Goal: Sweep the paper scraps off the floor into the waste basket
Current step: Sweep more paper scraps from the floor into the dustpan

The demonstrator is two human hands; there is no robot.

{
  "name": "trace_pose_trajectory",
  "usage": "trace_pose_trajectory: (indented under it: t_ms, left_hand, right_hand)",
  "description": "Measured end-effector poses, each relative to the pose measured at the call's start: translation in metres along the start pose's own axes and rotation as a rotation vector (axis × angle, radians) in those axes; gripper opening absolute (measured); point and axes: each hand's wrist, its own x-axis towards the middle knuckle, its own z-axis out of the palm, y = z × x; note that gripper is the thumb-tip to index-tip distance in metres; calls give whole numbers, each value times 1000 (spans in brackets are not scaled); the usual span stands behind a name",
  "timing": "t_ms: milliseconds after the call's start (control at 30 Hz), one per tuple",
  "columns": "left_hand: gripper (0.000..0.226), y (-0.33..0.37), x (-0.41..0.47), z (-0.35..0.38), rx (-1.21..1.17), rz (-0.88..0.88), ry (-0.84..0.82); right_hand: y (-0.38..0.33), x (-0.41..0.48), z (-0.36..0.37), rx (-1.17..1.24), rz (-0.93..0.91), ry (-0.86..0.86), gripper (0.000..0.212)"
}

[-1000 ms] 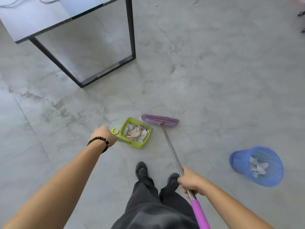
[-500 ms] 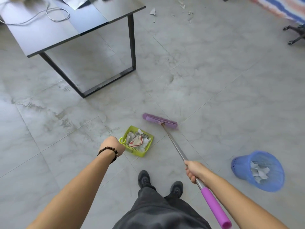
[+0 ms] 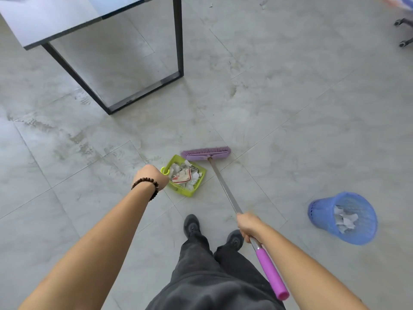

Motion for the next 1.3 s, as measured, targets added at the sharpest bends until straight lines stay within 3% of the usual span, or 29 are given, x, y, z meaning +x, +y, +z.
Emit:
trace_pose_trajectory:
  t_ms: [100, 200, 267, 400, 500, 633, 900, 967, 1100, 1233, 1300]
  left_hand:
    - [29, -4, -1, 0, -17, -2, -37]
    - [23, -11, 0, 2, -211, -53, -133]
    - [18, -14, 1, 2, -411, -97, -238]
    - [14, -19, -11, 13, -755, -210, -605]
    - [9, -16, -22, 42, -876, -221, -643]
    - [15, 4, -49, 82, -783, -116, -559]
    - [11, 54, -122, 134, -536, 70, -576]
    - [4, 71, -142, 151, -534, 97, -603]
    - [14, 100, -190, 195, -528, 129, -694]
    - [5, 125, -258, 247, -492, 174, -811]
    - [15, 139, -290, 272, -475, 200, -837]
  right_hand:
    - [28, -14, 8, 53, 34, -24, 33]
    - [43, -25, -3, 299, 107, -55, 29]
    - [48, -33, -13, 426, 122, -83, 30]
    - [63, -43, -14, 595, 111, -99, 31]
    - [75, -45, -5, 728, 103, -104, 29]
    - [98, -51, 0, 930, 97, -137, 32]
    - [192, -68, -5, 1379, 120, -287, 38]
    - [229, -75, 1, 1494, 121, -305, 39]
    - [313, -83, 24, 1677, 102, -291, 38]
    - [401, -93, 46, 1798, 65, -228, 38]
    - [442, -97, 53, 1853, 68, -172, 37]
